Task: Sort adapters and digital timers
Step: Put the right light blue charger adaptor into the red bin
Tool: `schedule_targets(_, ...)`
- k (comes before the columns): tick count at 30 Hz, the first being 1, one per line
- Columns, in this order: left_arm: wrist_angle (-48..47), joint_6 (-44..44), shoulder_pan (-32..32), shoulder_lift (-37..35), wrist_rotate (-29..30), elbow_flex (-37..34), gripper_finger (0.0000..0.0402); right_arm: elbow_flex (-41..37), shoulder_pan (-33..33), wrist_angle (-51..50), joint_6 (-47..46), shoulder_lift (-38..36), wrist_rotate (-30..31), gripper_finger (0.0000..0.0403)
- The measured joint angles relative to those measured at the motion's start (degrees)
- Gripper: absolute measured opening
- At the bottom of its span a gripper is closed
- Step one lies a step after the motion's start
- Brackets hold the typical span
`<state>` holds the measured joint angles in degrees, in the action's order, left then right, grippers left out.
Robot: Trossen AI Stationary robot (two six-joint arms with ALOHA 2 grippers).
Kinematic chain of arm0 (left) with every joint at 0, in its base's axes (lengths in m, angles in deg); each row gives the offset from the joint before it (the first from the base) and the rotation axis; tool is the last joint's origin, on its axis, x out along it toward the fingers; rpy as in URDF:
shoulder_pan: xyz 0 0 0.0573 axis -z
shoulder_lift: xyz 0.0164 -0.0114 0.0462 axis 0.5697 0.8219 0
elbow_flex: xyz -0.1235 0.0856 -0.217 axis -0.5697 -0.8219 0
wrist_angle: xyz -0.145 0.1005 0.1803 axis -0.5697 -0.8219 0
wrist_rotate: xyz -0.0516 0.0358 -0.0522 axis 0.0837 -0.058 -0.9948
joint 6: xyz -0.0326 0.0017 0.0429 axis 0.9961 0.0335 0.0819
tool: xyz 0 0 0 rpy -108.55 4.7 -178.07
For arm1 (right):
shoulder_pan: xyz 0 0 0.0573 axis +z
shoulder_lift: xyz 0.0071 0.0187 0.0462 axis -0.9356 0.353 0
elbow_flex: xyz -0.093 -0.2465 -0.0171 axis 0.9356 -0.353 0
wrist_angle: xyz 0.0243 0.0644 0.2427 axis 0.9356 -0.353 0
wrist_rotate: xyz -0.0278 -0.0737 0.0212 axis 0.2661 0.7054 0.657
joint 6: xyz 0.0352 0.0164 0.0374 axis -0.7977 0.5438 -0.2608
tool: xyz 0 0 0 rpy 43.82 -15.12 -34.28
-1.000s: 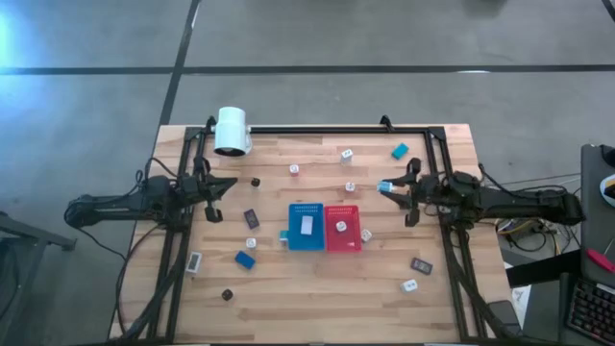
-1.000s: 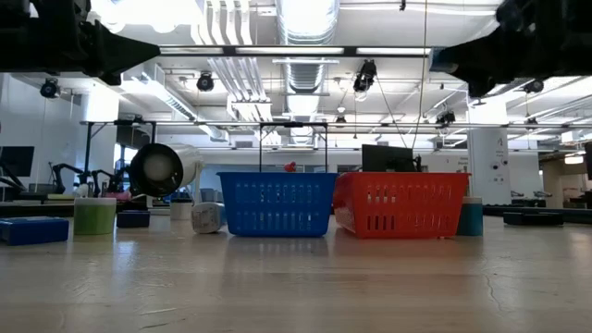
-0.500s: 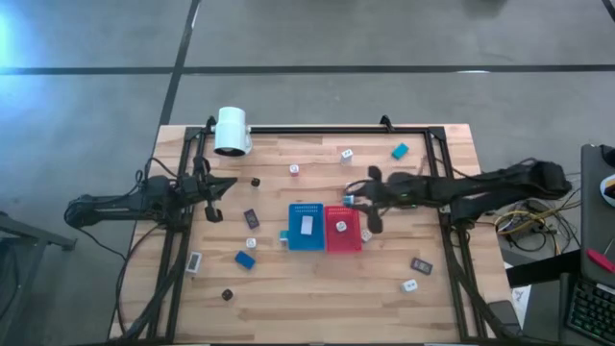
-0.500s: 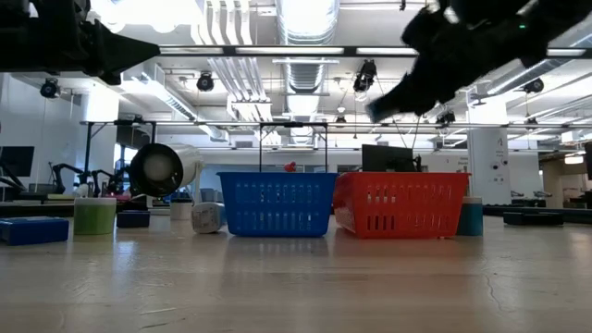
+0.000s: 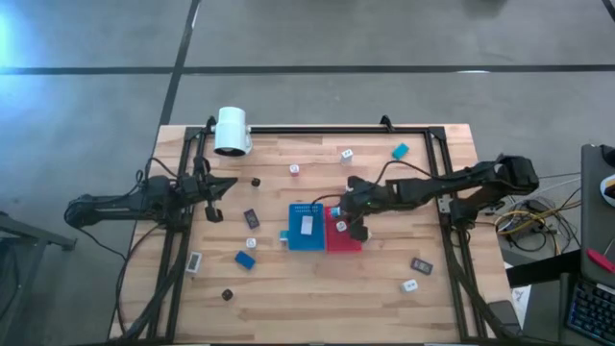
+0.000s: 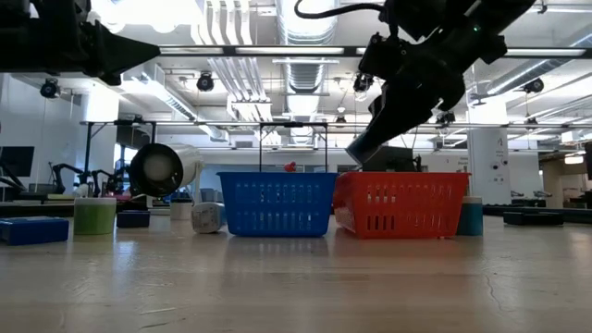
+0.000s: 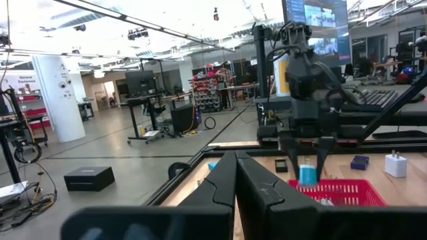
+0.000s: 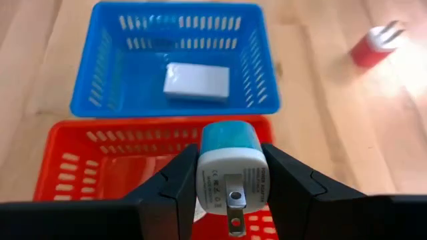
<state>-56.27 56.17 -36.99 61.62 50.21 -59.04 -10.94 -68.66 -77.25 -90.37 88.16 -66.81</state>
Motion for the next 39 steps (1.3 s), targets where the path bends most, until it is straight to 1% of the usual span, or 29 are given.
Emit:
schedule_targets(4,0.0,0.0,0.0,0.3,0.0,0.0,0.0005,2.1,1.3,-4.2,-0.5,1.4,0.1,0.0130)
schedule_targets(7,0.0,0.0,0.0,0.3,0.0,0.0,0.0006,3.4,1.6,-5.4,-1.4,3.2,0.1,0.0130)
schedule_targets(12,0.0,0.0,0.0,0.3,0.0,0.0,0.0013,6.2,1.6,-7.5,-1.3,7.3,0.6,0.0130)
schedule_targets(21,0.0,0.0,0.0,0.5,0.0,0.0,0.0006,12.6,1.6,-13.9,-1.1,14.6,1.7,0.0130)
schedule_targets(29,0.1,0.3,0.0,0.5,0.1,0.0,0.0013,15.1,1.5,-17.1,-1.1,18.4,1.5,0.0130)
schedule_targets(33,0.1,0.4,0.0,0.5,0.1,0.0,0.0011,15.2,1.5,-17.0,-0.4,18.9,1.5,0.0142)
schedule_targets(39,0.0,0.4,0.0,0.5,0.2,0.0,0.0007,15.6,1.5,-16.6,-0.2,17.9,1.6,0.0177)
